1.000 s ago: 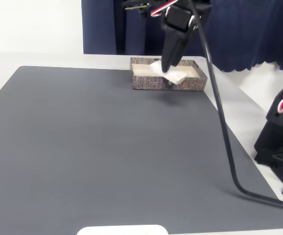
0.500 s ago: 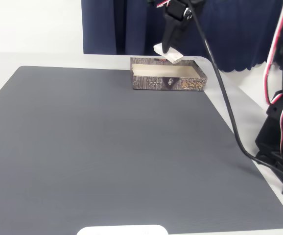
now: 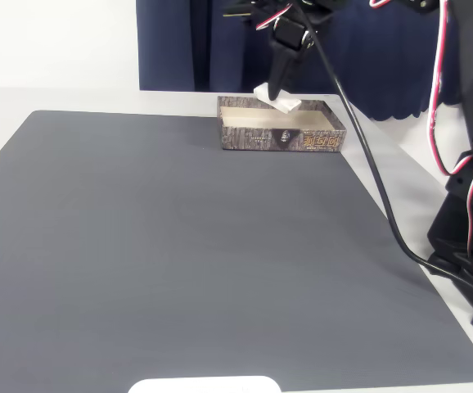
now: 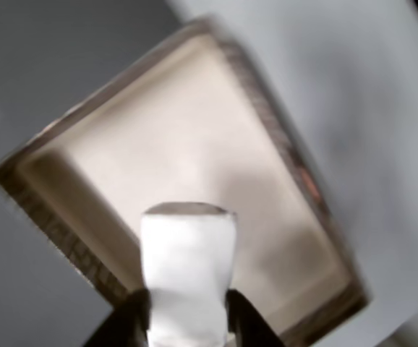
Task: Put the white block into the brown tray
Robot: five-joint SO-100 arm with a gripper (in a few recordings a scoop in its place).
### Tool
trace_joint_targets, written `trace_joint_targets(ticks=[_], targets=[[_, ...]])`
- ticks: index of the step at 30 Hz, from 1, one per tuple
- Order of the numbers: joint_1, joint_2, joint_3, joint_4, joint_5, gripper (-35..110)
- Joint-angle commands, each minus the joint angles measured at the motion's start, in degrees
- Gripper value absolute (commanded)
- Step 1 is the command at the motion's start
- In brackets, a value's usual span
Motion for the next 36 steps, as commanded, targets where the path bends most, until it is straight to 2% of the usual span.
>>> trace_joint_targets(ticks=[1, 11, 26, 36], targets=[[-0.9, 0.7, -4.0, 0.7, -12.3, 16], [-0.4, -2.5, -11.7, 1.5, -30.9, 15], [-0.2, -8.0, -12.3, 1.9, -33.7, 14], [0.5, -15.7, -18.9, 0.4, -33.7, 15]])
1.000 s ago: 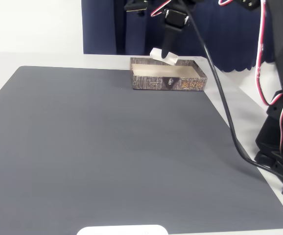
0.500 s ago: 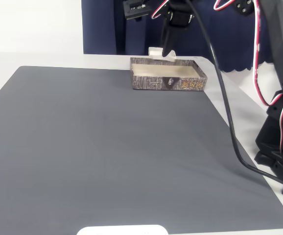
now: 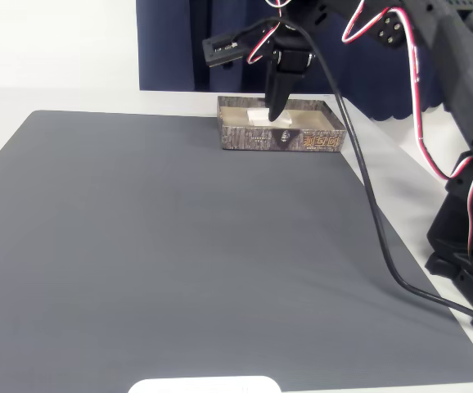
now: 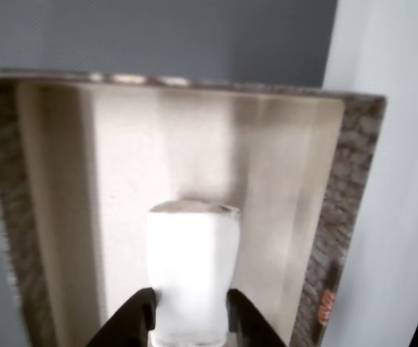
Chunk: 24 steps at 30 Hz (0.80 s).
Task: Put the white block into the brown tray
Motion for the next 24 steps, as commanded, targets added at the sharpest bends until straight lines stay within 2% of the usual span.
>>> trace_joint_targets(ticks=[1, 10, 15, 18, 24], targets=[[0.7, -0.2, -3.5, -0.8, -0.3, 15], [0.5, -2.6, -4.7, -0.9, -0.3, 17], [0.3, -2.8, -4.7, -2.2, -0.4, 27], [-0.1, -3.0, -5.1, -3.0, -2.4, 44], [-0.8, -3.3, -5.4, -5.6, -2.5, 53]])
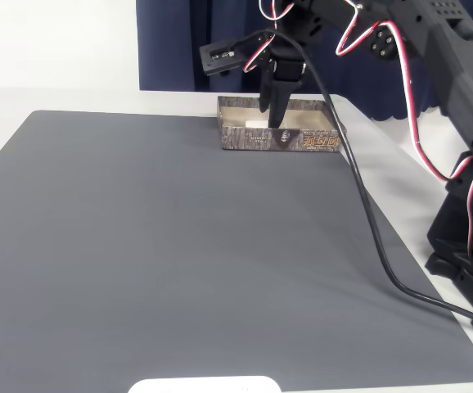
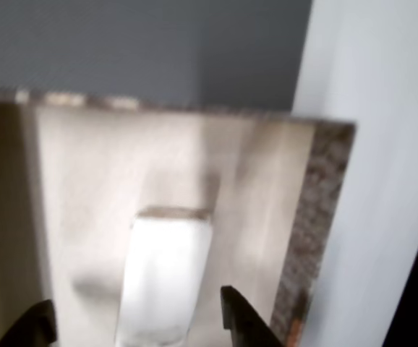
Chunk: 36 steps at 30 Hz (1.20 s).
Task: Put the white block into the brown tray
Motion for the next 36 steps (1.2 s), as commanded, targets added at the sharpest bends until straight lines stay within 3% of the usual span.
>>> trace_joint_targets(ticks=[1, 14, 23, 28, 36], targets=[[-0.4, 0.4, -2.7, -0.9, -0.2, 54], [-1.8, 9.8, -0.4, 2.2, 4.7, 53], [-8.0, 31.1, 20.7, 3.3, 25.3, 25], [-14.4, 40.7, 31.8, 10.1, 34.8, 7], [-24.1, 55.5, 53.8, 11.3, 45.2, 0]])
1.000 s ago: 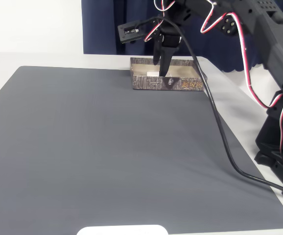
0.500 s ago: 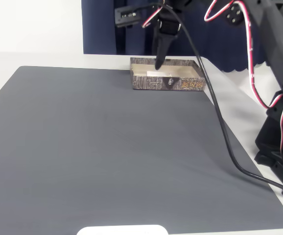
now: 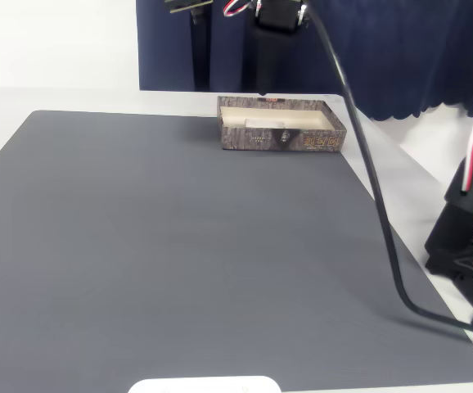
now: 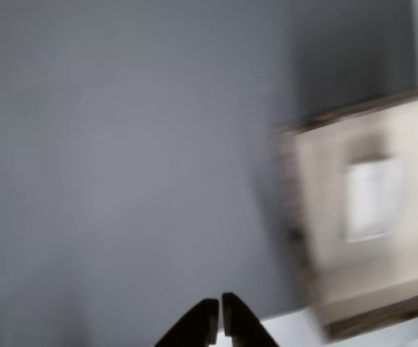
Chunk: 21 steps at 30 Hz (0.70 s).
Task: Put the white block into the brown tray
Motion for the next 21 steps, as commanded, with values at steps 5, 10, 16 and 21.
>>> trace_joint_targets(ticks=[5, 10, 16, 21], targets=[[-11.2, 16.5, 15.9, -0.1, 9.7, 0], [-23.2, 25.6, 30.7, -3.3, 18.6, 0], [-35.2, 33.6, 44.5, -6.0, 27.2, 0], [-40.0, 41.2, 54.8, -10.6, 30.6, 0]])
